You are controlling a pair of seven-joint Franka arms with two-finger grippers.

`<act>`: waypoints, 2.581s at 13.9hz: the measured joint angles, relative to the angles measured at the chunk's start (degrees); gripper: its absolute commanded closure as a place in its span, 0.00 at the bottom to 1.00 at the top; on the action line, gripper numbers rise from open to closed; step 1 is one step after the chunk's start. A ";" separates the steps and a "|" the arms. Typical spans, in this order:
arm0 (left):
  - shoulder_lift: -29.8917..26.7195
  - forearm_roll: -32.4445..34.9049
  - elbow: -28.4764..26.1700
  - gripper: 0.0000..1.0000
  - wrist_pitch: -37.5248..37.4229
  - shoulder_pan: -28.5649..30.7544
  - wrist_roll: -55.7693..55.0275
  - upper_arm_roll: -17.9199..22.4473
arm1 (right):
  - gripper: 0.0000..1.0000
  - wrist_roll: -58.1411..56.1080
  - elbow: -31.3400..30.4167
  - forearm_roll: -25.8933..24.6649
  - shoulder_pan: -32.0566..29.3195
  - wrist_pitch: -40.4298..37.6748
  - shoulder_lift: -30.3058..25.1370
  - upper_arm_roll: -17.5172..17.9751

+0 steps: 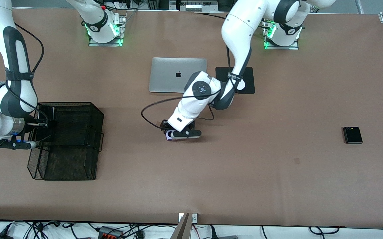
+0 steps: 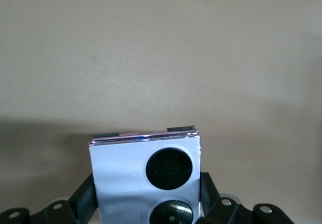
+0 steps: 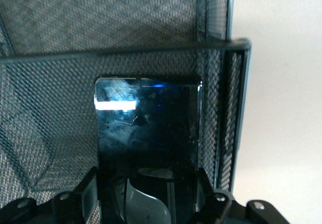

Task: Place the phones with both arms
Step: 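Drop the phone in the basket while the left gripper carries the white phone, then set the white flip phone on the table with the left gripper, then grasp the white phone with the right gripper while the left gripper reaches out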

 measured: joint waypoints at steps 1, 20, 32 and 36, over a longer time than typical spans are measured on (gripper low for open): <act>0.15 0.00 0.05 0.41 -0.97 -0.58 2.35 0.51 | 0.42 -0.11 0.00 0.00 0.00 0.48 0.08 0.07; 4.06 0.00 3.42 0.00 -8.46 -2.25 9.79 6.04 | 0.00 9.56 6.59 0.24 0.40 -1.23 -5.27 13.68; -15.74 4.48 -1.47 0.00 -34.13 23.35 24.40 -1.14 | 0.00 13.23 6.34 -0.16 10.14 5.77 0.53 14.83; -22.17 9.90 -8.16 0.00 -38.44 31.48 32.08 -1.39 | 0.00 14.57 6.13 -0.17 18.23 13.70 5.70 14.98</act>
